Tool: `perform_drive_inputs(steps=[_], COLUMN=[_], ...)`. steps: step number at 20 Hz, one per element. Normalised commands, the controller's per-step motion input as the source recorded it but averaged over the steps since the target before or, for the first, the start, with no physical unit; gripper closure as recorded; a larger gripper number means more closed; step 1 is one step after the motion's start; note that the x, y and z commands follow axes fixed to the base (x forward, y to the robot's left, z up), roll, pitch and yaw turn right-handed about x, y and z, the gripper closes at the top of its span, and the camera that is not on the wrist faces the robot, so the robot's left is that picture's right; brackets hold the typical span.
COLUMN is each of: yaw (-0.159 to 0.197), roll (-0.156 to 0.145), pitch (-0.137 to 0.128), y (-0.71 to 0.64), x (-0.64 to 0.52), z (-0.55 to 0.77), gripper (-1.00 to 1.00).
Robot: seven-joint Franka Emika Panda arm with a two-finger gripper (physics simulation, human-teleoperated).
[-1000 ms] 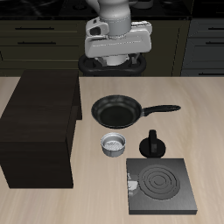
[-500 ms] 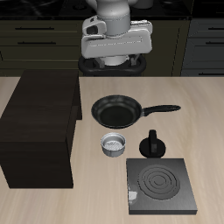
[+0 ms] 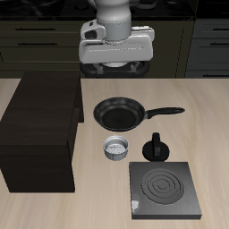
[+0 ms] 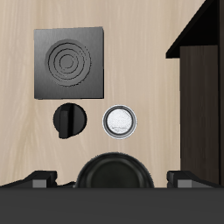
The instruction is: Place the ramekin on top of the wooden shelf
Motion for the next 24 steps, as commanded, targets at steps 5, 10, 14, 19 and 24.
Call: perform_drive_inputs(steps=[5, 10, 14, 19, 24], yaw=[0.017, 0.01, -0.04, -0.02, -0.03], roll=[-0.001, -0.013, -0.005, -0.015, 0.049], pitch=[-0.019, -0.028, 0.007, -0.016, 0.018], y=[0.01, 0.02, 0.01, 0.03, 0.17], x=[0.02, 0.08, 0.09, 0.01, -0.1], z=[-0.24, -0.28, -0.35, -0.25, -0.44], gripper=[-1.0, -1.0, -1.0, -1.0, -1.0])
